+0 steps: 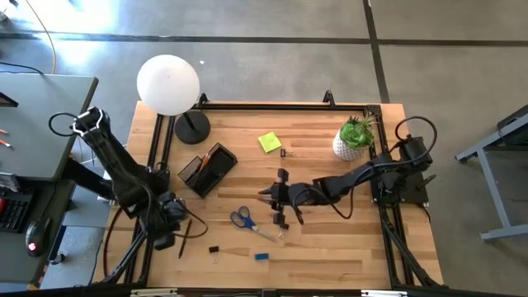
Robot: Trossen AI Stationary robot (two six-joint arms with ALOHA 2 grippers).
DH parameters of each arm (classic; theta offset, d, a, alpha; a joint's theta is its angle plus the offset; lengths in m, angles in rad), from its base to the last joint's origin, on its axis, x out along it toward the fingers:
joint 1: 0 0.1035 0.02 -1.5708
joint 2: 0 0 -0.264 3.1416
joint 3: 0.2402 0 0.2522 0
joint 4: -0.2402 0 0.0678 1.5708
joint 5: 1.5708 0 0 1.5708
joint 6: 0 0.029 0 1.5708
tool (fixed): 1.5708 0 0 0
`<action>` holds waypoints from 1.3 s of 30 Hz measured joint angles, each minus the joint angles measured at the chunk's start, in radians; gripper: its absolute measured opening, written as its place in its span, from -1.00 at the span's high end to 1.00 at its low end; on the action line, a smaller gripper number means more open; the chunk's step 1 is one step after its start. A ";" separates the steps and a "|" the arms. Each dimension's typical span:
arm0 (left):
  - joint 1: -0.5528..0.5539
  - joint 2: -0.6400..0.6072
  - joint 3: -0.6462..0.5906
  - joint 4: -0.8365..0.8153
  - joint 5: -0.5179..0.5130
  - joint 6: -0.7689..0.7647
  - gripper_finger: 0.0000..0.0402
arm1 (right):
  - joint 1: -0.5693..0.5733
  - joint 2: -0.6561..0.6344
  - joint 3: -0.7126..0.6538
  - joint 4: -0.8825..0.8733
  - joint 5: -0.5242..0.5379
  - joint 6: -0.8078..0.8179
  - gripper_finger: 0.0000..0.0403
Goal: Pick and place office supplies into organizer
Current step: Put the black pen into the black mesh desk organizer
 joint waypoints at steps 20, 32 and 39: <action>-0.003 0.210 0.000 0.157 0.051 -0.345 -0.14 | -0.030 -0.001 0.000 0.046 -0.039 -0.165 0.57; -0.004 0.304 0.000 0.200 0.035 -0.553 -0.18 | -0.088 -0.001 0.000 0.047 -0.039 -0.308 0.57; -0.004 0.344 0.000 0.204 0.035 -0.616 -0.18 | -0.108 -0.001 0.000 0.046 -0.047 -0.321 0.57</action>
